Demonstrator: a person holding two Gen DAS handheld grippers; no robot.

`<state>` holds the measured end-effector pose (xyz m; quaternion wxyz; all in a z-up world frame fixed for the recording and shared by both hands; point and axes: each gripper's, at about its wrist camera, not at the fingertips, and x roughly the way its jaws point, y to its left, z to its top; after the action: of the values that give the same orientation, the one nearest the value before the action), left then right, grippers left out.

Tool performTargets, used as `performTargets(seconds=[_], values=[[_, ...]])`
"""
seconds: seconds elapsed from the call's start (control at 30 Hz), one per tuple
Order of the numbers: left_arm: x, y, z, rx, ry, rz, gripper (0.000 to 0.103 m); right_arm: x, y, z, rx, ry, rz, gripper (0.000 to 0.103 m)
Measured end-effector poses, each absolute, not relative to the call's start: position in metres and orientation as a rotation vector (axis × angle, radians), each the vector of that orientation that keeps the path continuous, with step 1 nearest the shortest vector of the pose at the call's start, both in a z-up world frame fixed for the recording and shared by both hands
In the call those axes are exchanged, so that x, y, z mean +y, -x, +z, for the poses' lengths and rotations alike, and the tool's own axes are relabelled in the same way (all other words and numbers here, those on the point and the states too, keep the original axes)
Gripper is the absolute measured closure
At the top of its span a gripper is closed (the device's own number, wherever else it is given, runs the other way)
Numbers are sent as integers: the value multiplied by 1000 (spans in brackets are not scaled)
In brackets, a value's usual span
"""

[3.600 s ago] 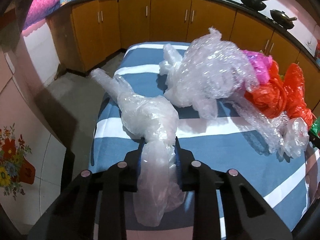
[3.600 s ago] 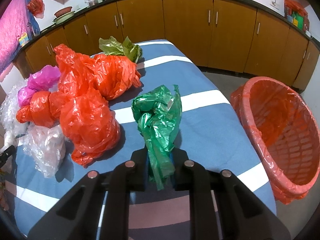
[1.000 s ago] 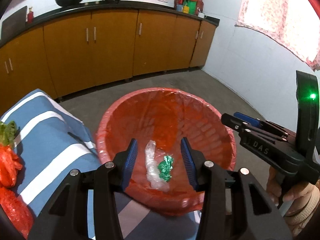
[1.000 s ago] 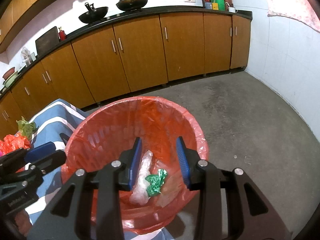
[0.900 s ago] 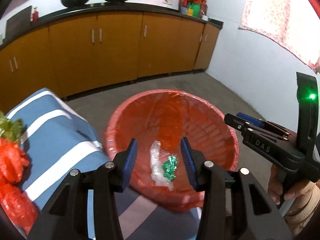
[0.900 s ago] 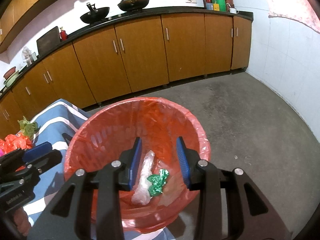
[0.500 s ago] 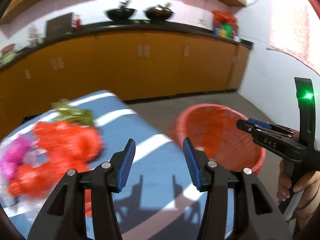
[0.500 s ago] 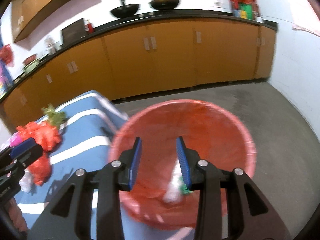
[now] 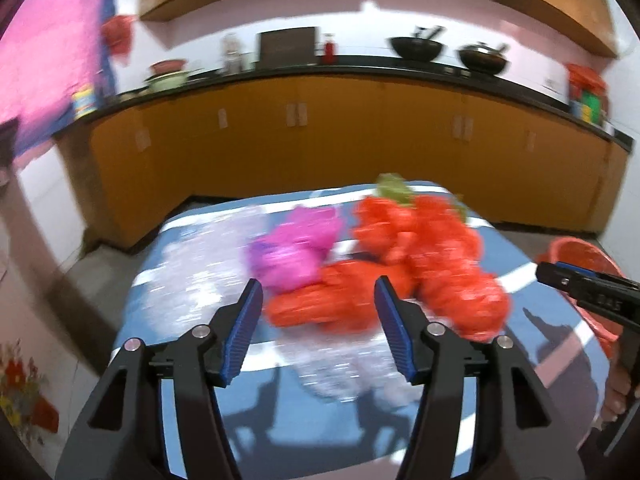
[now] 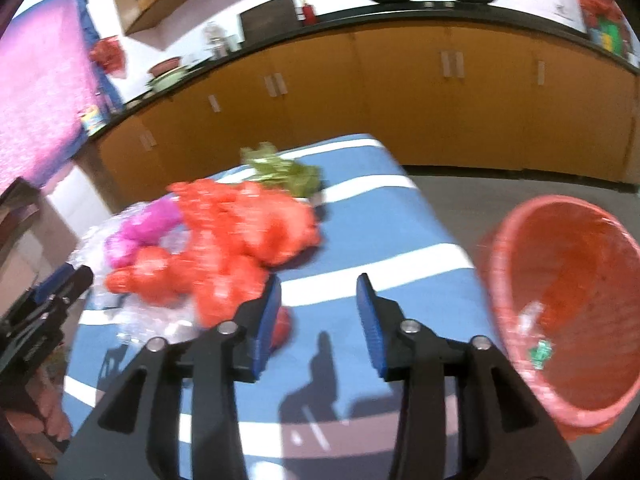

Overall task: Collect trash
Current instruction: 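Grasp the red bag with the right tool while the left tool grasps bubble wrap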

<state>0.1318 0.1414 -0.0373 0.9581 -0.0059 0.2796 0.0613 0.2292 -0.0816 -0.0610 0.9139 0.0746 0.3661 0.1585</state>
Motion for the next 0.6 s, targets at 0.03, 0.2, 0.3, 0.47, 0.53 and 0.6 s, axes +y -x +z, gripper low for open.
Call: performTargets(seconds=[0.03, 0.2, 0.3, 0.47, 0.53, 0.6], values=[[150, -130, -38, 568, 25, 149, 42, -76, -229, -60, 751, -148, 338, 53], [179, -127, -44, 569, 71, 220, 39, -41, -234, -61, 757, -68, 374, 43], [192, -124, -46, 565, 86, 250, 35, -30, -238, -69, 778, -36, 375, 40], [205, -123, -48, 560, 83, 280, 30, -20, -244, -84, 815, 17, 366, 38], [211, -125, -48, 558, 88, 283, 28, -19, -245, -90, 828, 24, 369, 46], [217, -126, -50, 556, 88, 284, 25, -19, -244, -94, 836, 29, 366, 59]])
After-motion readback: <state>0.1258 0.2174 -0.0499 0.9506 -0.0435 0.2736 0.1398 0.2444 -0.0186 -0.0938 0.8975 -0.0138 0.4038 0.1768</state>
